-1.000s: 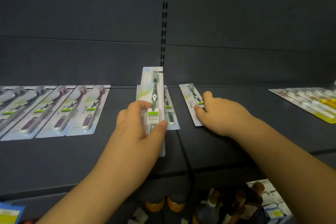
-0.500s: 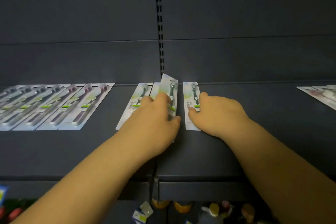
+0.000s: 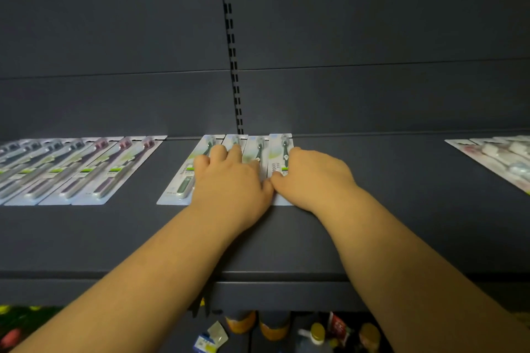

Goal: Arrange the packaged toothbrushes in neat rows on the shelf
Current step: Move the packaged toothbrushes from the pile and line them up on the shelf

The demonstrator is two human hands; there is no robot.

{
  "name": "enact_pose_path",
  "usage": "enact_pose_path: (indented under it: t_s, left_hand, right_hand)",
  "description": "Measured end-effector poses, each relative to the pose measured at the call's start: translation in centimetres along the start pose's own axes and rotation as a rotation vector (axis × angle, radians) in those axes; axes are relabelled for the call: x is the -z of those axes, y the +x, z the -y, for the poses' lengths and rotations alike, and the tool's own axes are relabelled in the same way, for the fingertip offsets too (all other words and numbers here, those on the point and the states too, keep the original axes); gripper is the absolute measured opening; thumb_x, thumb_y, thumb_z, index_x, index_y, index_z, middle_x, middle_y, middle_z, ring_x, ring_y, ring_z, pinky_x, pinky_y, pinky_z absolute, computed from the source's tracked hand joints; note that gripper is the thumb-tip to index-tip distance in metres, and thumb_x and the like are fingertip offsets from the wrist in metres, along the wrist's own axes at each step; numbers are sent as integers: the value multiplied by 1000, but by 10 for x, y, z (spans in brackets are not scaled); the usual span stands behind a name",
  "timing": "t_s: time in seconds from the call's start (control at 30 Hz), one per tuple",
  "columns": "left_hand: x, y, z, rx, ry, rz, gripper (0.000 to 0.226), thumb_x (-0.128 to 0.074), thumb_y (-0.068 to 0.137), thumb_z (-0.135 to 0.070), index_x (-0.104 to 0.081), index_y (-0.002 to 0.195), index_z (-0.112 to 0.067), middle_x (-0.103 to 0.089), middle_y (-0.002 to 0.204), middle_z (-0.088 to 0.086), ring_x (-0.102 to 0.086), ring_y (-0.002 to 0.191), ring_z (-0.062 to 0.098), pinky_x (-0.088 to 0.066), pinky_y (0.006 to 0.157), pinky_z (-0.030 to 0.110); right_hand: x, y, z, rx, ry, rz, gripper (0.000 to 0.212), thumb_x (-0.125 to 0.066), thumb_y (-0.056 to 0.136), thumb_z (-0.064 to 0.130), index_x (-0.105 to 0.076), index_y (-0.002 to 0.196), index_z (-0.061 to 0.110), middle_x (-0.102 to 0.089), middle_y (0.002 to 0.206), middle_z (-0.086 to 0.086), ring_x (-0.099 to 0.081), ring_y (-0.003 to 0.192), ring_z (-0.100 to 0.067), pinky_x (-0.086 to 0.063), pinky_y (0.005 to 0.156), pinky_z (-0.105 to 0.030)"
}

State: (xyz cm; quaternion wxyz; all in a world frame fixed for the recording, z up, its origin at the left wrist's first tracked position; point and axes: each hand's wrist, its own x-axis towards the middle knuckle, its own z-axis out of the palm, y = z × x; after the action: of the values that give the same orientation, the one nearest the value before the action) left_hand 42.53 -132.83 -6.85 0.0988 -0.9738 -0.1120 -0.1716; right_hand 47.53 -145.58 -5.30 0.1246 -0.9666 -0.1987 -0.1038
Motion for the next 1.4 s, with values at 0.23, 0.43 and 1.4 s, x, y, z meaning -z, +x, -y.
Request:
enact_pose_path:
  t_s: [0.23, 0.43, 1.4]
  left_hand:
    - [-4, -4, 1, -134, -117, -79, 29, -32, 92, -41, -57, 91, -27, -59, 98, -6, -51, 94, 22, -28, 81, 40]
    - [-4, 0, -3, -87, -134, -85, 20, -38, 89, -33, -48, 75, -23, -63, 86, -4, -52, 84, 23, -28, 79, 38]
    - [43, -60, 77, -2, -158, -329, 44, -36, 88, -40, -58, 123, -26, -58, 125, -6, -47, 114, 23, -33, 90, 40]
  right_hand:
    - [3, 0, 0, 7, 3, 32, 30, -45, 93, 50, -52, 101, 21, -65, 112, -4, -61, 102, -27, -35, 70, -32]
    - [2, 2, 0, -7, 4, 37, 28, -46, 93, 49, -50, 96, 22, -65, 110, -5, -56, 90, -27, -35, 68, -32]
    - [33, -26, 37, 93, 292, -67, 22, -48, 91, 46, -59, 103, 31, -67, 84, 9, -62, 83, -18, -50, 72, -34]
